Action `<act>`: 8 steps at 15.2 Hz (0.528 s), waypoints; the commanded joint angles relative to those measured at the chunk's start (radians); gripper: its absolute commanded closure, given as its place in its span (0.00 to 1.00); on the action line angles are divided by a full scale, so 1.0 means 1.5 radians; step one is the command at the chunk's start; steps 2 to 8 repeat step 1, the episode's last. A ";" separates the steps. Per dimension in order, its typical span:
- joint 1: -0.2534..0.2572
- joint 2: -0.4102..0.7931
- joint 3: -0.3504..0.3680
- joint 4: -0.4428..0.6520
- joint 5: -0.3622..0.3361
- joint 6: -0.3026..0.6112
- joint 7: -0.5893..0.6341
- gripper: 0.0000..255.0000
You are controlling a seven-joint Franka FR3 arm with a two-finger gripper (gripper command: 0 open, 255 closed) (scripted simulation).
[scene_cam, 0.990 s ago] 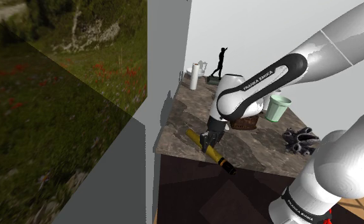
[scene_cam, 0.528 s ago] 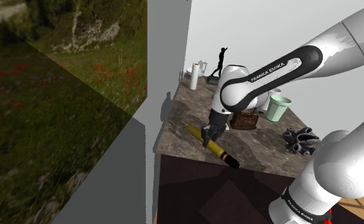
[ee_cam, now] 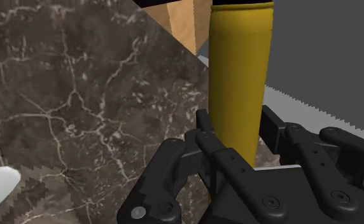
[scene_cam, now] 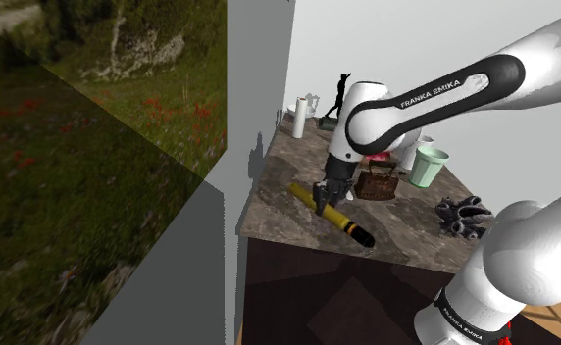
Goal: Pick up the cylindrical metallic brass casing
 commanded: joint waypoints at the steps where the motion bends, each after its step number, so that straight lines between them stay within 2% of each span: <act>1: -0.001 -0.004 0.000 0.004 -0.001 -0.008 0.002 1.00; 8: -0.001 -0.004 0.000 0.004 -0.001 -0.008 0.002 1.00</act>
